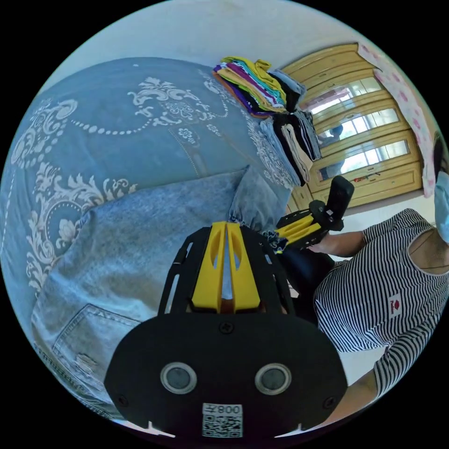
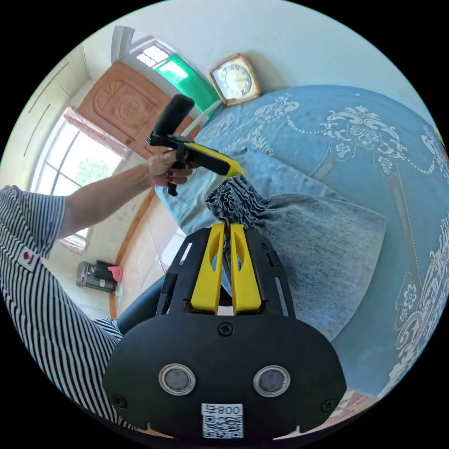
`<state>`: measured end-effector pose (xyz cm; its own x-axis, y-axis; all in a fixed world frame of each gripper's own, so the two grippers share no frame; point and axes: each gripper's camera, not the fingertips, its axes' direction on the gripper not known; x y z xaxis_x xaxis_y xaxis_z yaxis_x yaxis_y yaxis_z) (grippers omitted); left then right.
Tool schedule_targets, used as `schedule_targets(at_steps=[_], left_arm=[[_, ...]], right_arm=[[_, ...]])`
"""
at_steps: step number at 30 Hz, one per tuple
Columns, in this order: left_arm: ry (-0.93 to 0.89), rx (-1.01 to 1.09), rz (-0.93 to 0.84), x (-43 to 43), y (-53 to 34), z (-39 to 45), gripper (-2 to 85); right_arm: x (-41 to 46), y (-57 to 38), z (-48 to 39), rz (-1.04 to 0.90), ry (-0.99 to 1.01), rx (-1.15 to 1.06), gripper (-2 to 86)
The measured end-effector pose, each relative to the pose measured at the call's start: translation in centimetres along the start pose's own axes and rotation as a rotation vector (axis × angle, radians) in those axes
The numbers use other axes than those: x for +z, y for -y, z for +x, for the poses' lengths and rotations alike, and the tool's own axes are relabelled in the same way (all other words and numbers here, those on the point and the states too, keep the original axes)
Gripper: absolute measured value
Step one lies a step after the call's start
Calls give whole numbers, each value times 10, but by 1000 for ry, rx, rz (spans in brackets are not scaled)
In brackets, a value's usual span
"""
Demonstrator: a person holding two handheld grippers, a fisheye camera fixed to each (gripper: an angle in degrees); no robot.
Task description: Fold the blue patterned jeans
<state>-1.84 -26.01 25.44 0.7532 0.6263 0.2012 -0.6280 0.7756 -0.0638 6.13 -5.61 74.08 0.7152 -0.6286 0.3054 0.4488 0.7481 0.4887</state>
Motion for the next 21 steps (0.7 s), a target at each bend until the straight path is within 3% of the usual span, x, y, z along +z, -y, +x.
schedule_targets(at_steps=[5,9,13,17,21], left_arm=[[-55,60,36,7,-45,18,3],[125,69,-119,38,-83,18,1],[115,33,-62,33,-107,14,1],[137,65,-10,30,-131,28,0],[190,14,-41,43,-155,26,1]], right_arm=[[38,25,-10,-94,-21,-44,39],[39,43,-11,-113,18,-39,35],[25,60,-10,-69,27,-58,16],[26,89,11,-54,-101,-19,4],[63,112,44,-211,-125,78,2]])
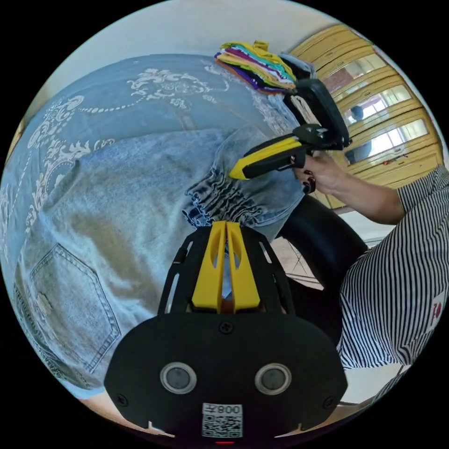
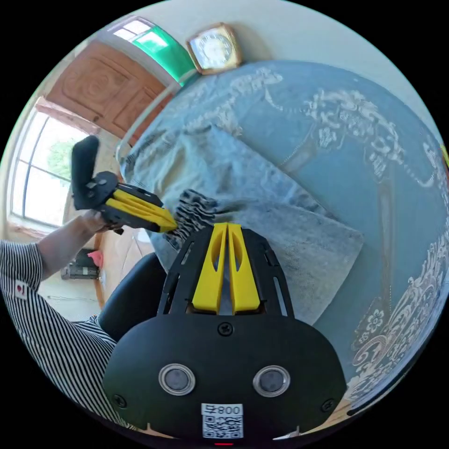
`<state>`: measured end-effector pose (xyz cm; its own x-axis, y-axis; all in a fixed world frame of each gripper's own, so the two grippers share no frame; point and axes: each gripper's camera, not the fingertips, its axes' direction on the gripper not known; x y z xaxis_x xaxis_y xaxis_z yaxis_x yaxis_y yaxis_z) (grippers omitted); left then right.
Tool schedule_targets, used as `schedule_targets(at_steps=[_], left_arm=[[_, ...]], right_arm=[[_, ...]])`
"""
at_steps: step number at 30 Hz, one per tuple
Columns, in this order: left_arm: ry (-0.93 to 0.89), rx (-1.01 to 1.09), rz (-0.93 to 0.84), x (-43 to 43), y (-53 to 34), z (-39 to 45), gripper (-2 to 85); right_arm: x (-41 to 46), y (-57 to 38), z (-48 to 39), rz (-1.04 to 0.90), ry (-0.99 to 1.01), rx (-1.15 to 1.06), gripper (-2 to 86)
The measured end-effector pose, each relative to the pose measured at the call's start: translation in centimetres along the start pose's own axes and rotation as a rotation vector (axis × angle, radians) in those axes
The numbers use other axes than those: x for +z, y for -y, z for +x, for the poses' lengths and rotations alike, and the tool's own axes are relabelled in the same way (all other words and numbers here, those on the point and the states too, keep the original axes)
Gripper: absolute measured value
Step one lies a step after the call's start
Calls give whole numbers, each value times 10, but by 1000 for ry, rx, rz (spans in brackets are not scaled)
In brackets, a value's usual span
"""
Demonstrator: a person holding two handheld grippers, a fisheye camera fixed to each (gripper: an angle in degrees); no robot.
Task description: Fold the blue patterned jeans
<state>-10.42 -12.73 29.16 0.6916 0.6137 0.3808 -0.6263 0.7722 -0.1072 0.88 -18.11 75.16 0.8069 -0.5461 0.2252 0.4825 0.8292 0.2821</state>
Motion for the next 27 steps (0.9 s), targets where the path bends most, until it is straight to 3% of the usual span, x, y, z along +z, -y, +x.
schedule_targets(at_steps=[5,9,13,15,20,27], left_arm=[[48,-27,40,0,-26,9,1],[21,-91,56,8,-46,12,1],[28,-55,86,11,-61,34,1],[37,-78,47,27,-70,40,3],[64,-95,112,24,-88,67,16],[72,73,93,52,-93,147,89]], right_arm=[[-21,7,-4,109,-2,-33,1],[-5,27,5,16,-17,-25,1],[-21,32,3,87,-50,-67,1],[-3,40,14,-11,-85,-68,2],[-42,34,42,53,3,-41,6],[-106,-64,128,126,133,236,50]])
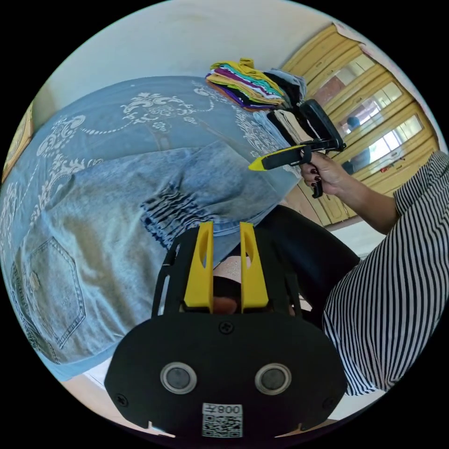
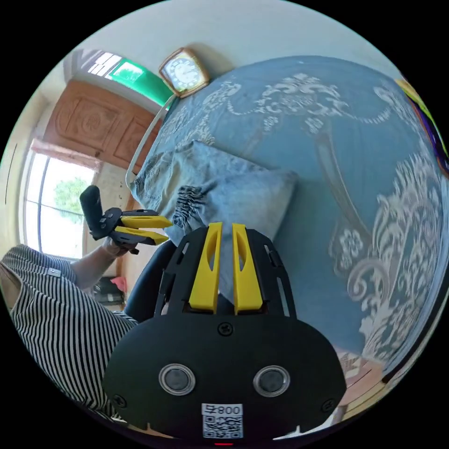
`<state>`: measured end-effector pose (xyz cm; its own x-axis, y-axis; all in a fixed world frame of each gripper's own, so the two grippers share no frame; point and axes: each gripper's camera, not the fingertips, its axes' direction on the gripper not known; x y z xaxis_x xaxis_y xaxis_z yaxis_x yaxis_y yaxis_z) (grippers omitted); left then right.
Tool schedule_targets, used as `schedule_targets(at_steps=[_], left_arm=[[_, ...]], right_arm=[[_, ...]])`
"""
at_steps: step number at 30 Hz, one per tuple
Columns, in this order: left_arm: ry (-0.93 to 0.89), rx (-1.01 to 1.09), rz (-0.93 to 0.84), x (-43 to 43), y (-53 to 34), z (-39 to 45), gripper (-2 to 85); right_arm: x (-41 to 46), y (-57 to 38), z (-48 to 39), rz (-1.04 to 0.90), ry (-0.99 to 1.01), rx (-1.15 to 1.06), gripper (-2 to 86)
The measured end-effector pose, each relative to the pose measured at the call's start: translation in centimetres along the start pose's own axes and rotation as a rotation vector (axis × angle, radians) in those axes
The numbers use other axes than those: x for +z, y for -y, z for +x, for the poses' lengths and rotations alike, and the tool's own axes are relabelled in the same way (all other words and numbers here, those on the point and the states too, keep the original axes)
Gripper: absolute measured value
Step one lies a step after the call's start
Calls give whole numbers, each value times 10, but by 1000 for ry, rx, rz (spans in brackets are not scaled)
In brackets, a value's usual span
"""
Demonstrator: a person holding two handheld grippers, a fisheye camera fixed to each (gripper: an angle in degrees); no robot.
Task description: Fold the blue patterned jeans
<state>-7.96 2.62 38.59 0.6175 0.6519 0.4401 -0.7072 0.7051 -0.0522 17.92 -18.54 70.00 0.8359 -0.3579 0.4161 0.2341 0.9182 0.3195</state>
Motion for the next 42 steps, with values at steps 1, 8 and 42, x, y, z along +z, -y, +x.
schedule_targets(at_steps=[1,8,42], left_arm=[[3,13,-3,3,1,7,92],[7,97,8,33,11,79,111],[324,134,-7,99,-39,211,42]], right_arm=[[-3,-6,9,-3,10,28,56],[-20,-37,80,20,257,244,76],[-47,89,180,-19,429,285,82]])
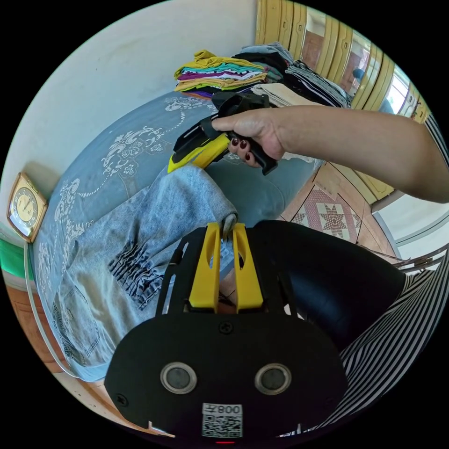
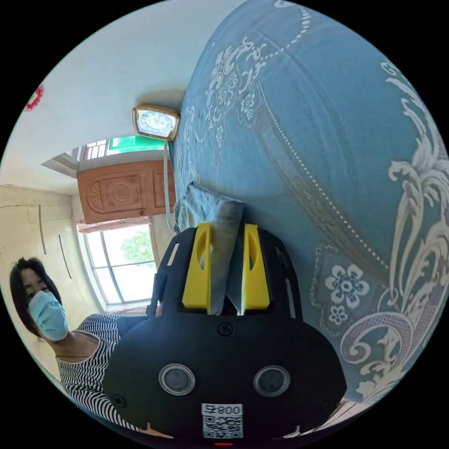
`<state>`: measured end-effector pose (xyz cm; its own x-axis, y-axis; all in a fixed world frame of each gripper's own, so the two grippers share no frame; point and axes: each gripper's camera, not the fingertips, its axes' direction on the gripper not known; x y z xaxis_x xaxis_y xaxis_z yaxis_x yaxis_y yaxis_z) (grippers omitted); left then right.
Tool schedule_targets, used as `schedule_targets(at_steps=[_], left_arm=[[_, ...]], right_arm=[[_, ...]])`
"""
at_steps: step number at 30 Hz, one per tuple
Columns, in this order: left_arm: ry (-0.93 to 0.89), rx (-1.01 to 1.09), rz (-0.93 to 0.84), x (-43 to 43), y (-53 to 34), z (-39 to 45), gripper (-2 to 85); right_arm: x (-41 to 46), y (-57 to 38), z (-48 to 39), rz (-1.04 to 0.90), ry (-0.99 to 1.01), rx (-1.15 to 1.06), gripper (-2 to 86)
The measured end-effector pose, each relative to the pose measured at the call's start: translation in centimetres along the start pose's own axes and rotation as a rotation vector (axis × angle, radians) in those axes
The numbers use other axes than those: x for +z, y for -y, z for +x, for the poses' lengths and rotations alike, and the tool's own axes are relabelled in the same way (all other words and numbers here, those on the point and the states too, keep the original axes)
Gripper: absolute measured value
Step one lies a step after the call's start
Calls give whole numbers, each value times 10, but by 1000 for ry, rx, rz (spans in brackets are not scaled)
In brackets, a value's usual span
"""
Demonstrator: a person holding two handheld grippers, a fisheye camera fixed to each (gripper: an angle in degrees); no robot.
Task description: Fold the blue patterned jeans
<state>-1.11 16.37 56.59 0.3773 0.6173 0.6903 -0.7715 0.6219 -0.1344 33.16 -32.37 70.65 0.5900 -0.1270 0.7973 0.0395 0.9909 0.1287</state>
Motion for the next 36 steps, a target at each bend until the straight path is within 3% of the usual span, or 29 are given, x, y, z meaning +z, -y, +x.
schedule_targets(at_steps=[13,22,36], left_arm=[[-96,83,20,-11,-34,8,34],[-280,127,71,-12,-72,-1,27],[-505,-208,385,-56,-229,-210,12]], right_arm=[[-17,-34,-10,75,36,25,30],[-38,-89,-18,191,-29,103,28],[77,-34,-146,193,63,-88,30]])
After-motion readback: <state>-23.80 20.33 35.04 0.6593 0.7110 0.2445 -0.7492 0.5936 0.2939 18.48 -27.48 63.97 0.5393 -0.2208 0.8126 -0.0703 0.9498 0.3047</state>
